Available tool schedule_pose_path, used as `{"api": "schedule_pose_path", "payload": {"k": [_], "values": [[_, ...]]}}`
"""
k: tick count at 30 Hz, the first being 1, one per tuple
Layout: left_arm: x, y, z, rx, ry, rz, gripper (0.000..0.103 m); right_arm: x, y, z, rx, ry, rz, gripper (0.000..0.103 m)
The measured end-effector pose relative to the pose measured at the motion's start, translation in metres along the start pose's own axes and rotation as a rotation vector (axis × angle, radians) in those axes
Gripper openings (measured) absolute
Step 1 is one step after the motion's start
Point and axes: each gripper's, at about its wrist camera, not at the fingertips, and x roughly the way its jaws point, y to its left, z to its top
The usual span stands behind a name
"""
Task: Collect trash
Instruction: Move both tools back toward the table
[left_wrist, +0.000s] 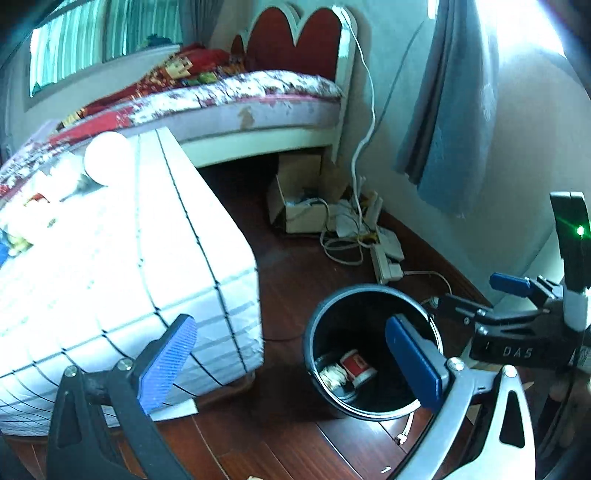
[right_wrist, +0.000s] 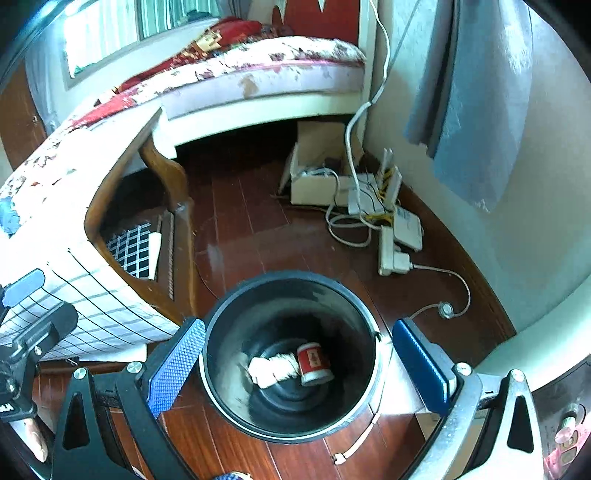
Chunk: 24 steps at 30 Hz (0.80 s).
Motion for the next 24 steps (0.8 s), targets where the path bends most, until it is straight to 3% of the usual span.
{"api": "schedule_pose_path", "payload": {"k": [13,24], "values": [[-0.027,0.052,0.025,-0.058,-0.091,0.126,0.102,-0.016,0.087,0.03,-0.086,-0.108,0.11,0.102],[-0.064,0.149,0.011,-0.165,-0.125,0.262,0.102,-0.024,0.193,0.052,-0.155,-0.189,0.256,0.102]]}}
